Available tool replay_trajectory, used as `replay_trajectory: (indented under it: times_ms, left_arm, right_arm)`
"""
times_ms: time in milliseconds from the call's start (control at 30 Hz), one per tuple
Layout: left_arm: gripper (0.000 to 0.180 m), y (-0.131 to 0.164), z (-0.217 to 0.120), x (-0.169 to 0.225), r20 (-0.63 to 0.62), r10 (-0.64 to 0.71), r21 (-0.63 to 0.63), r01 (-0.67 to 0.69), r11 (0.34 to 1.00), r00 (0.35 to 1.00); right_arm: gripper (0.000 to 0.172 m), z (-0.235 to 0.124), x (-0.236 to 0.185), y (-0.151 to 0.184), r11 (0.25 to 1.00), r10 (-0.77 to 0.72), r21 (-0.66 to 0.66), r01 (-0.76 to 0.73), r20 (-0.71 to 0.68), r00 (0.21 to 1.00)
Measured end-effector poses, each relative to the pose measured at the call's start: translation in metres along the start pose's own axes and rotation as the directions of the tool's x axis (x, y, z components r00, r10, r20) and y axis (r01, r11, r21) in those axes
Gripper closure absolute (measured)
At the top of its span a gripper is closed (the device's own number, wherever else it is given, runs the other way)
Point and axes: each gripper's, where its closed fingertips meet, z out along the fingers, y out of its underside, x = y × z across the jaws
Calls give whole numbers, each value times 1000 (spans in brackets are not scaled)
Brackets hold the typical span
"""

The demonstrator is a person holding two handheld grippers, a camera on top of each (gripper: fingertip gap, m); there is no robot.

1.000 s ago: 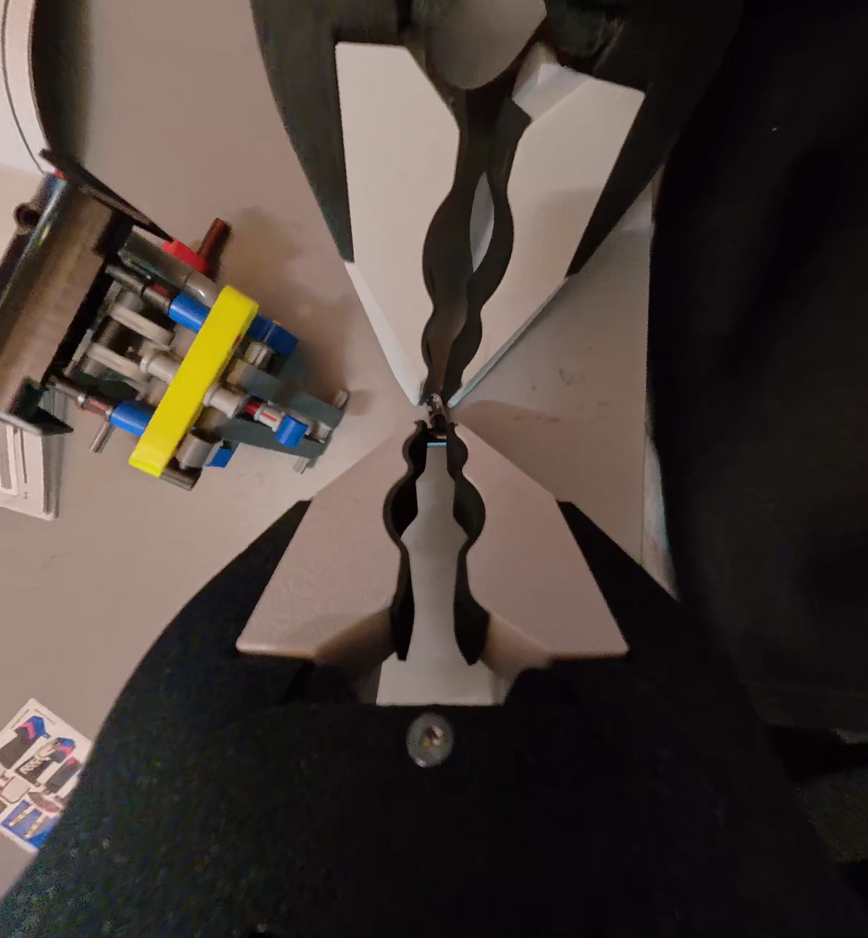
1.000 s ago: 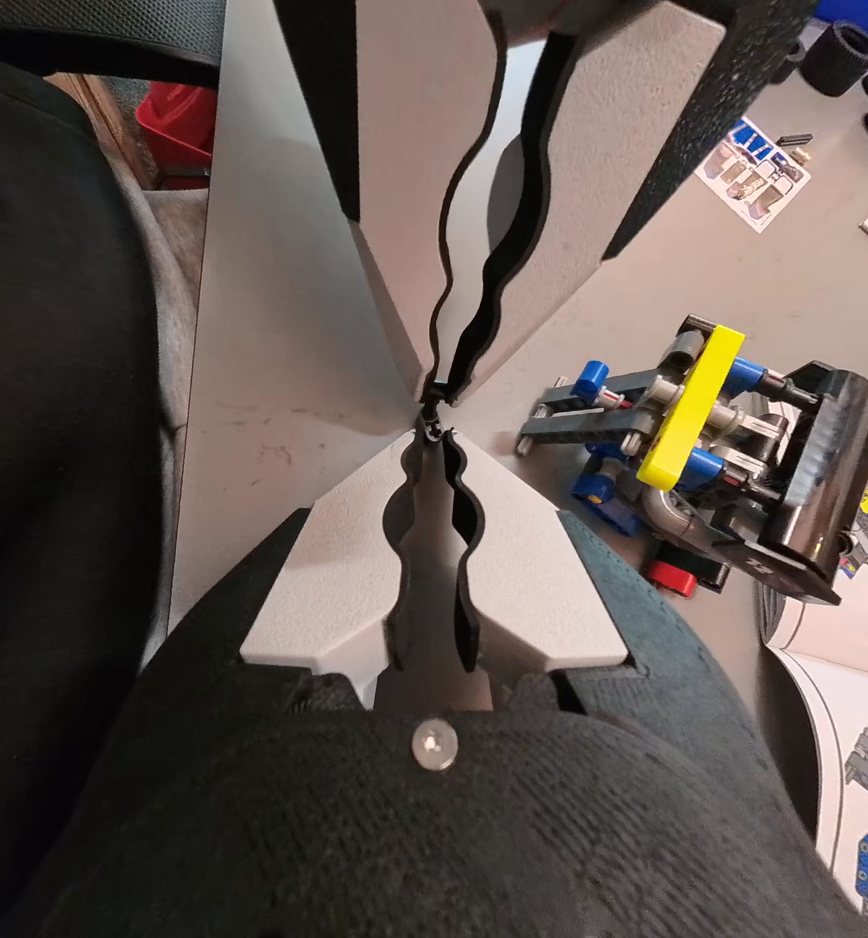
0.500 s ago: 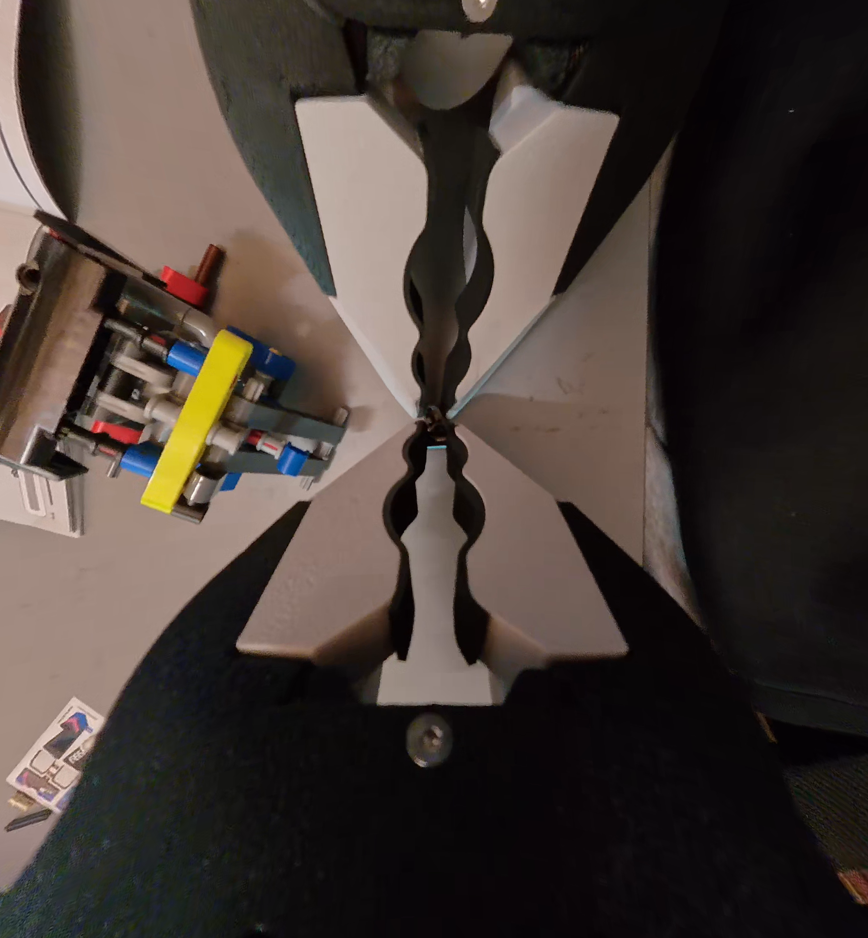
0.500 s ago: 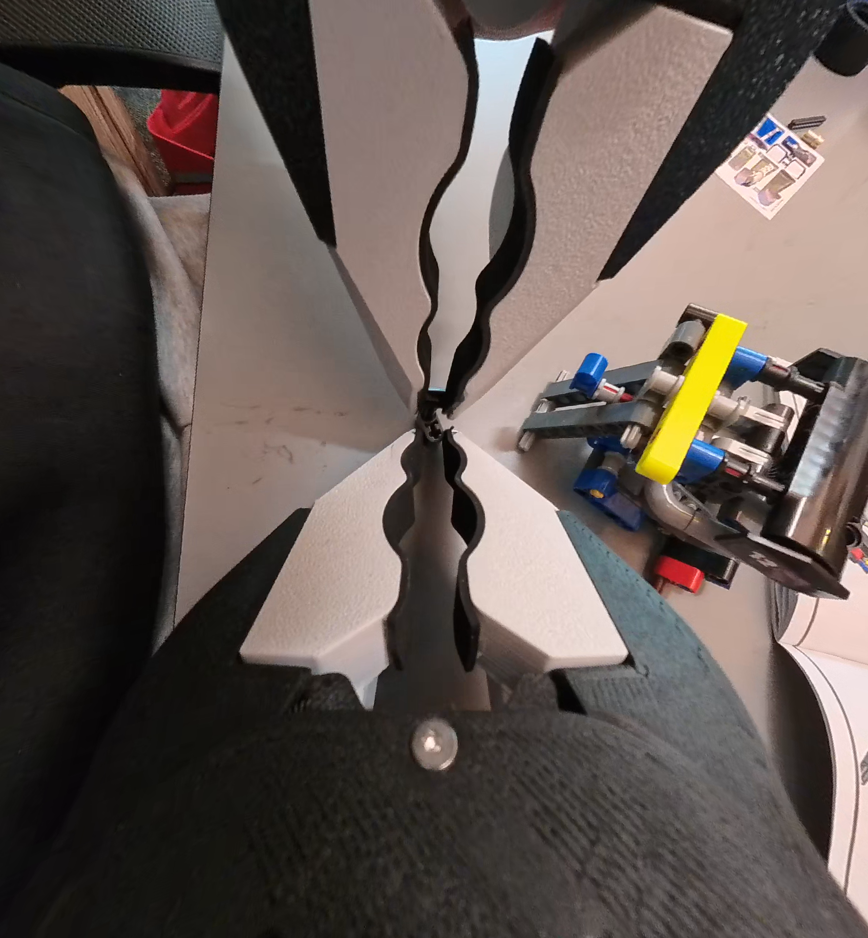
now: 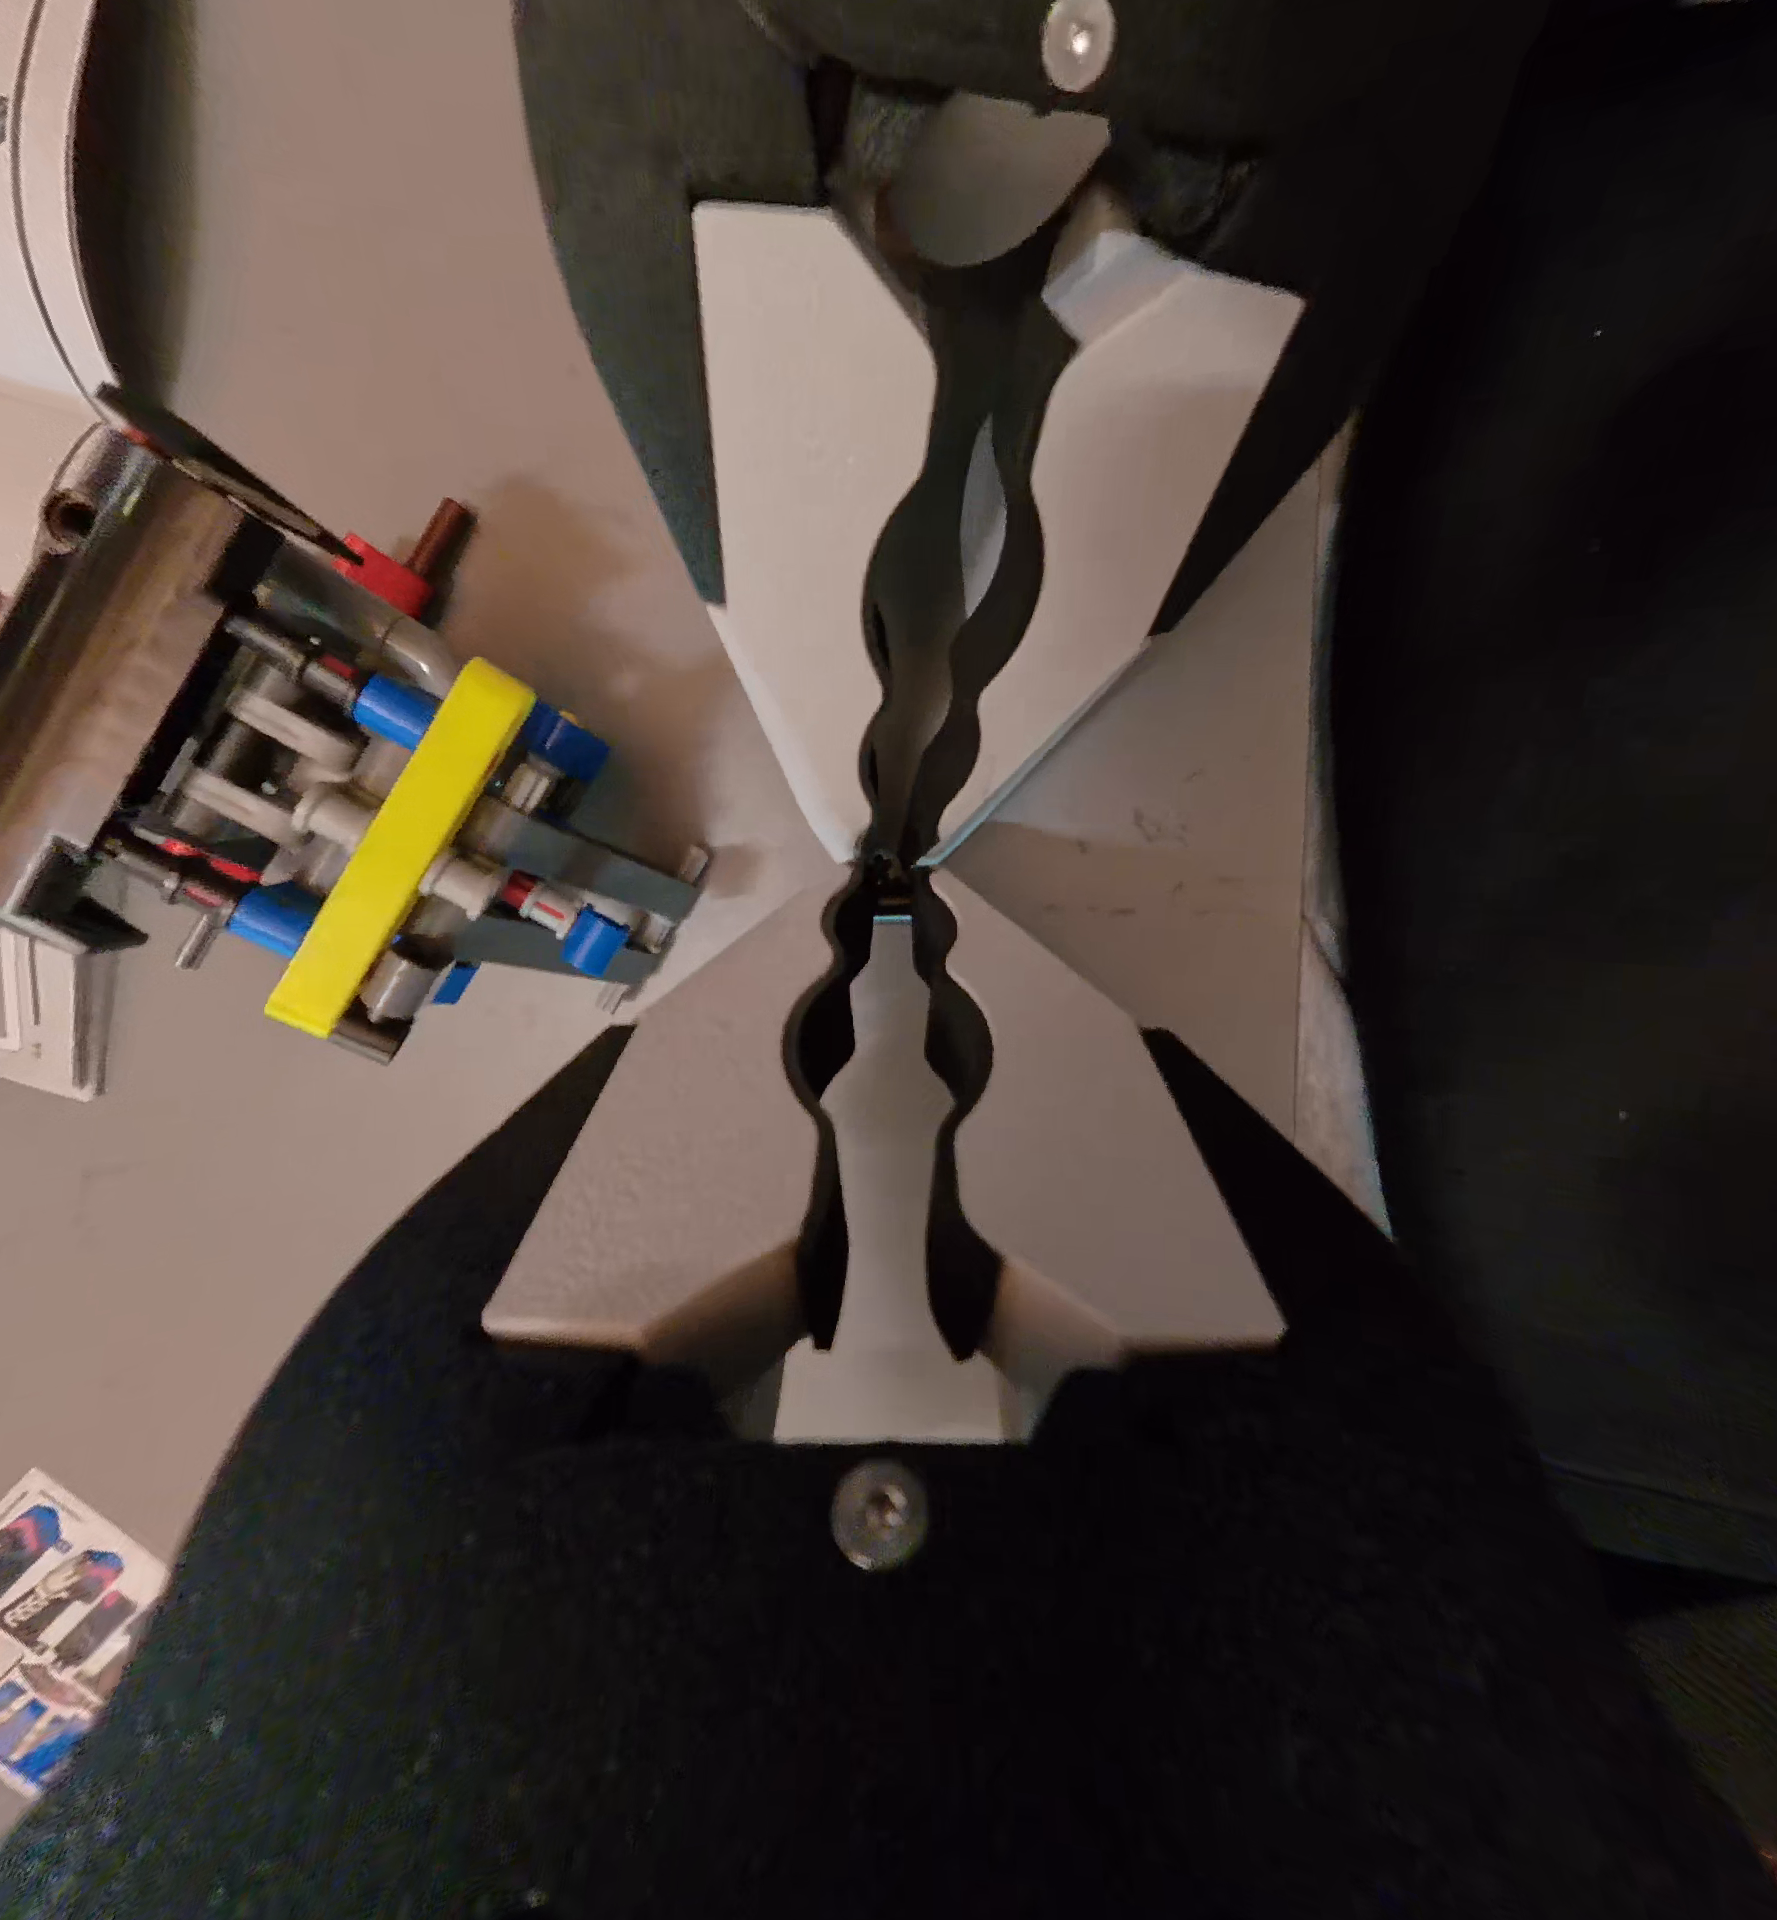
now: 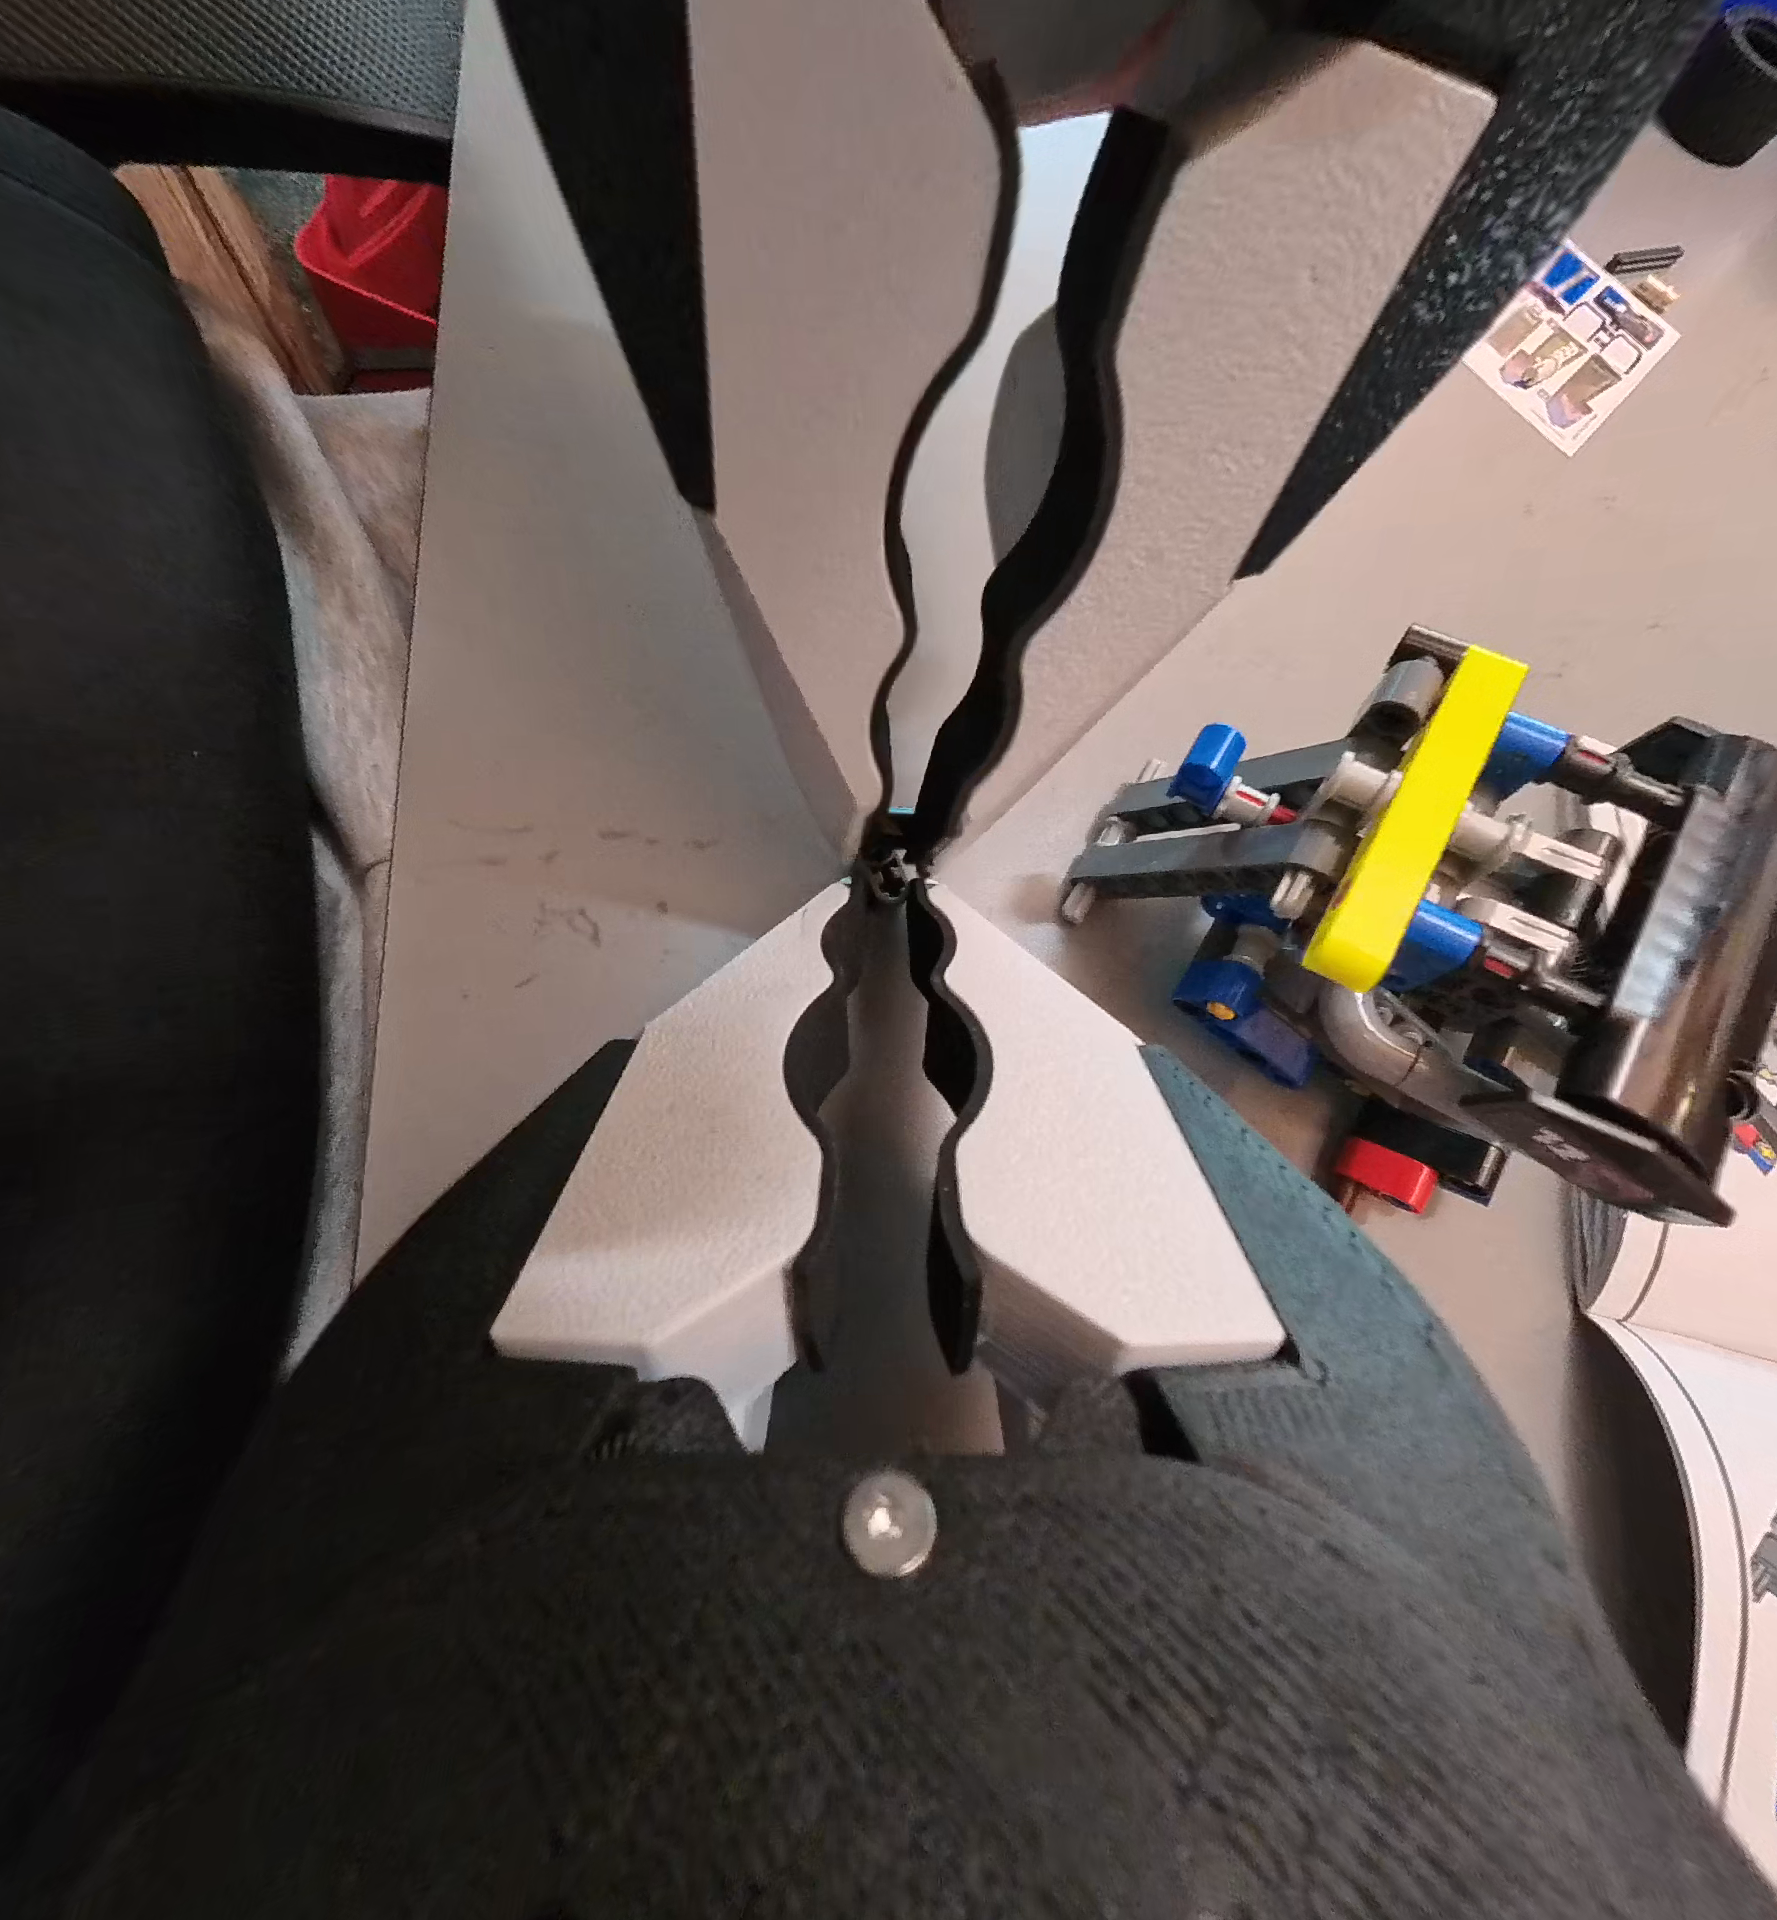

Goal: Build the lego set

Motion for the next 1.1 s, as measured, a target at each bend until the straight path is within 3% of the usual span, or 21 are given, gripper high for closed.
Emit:
replay_trajectory:
  times_ms: [200,533,800,867,933,1033,1067,1100]
  left_arm:
    - [176,1,0,1,-16,7,-37,-7,999,1000]
    - [176,-1,4,-3,-13,-78,71,79,994,997]
    - [180,-3,5,-6,141,-18,233,-15,972,990]
    - [180,-4,0,-17,261,7,304,-89,948,965]
    - [180,-4,-23,-28,333,-56,437,-102,894,941]
    - [180,14,-77,-37,241,-298,708,43,705,924]
    - [180,32,-84,-40,223,-351,723,87,685,909]
    - [180,56,-83,-44,243,-398,695,127,707,885]
  right_arm:
    - [166,0,0,0,1000,14,0,-14,13,1000]
    - [166,0,0,0,1000,19,1,-19,23,1000]
    - [172,0,0,1,1000,8,-7,-8,5,1000]
    - [172,1,5,2,1000,23,-12,-23,-20,1000]
    - [172,1,5,2,1000,18,-13,-19,-22,1000]
    - [172,1,5,2,1000,12,-13,-12,-27,1000]
    - [172,1,5,2,1000,13,-13,-13,-26,1000]
    - [172,0,5,2,1000,18,-13,-18,-22,1000]
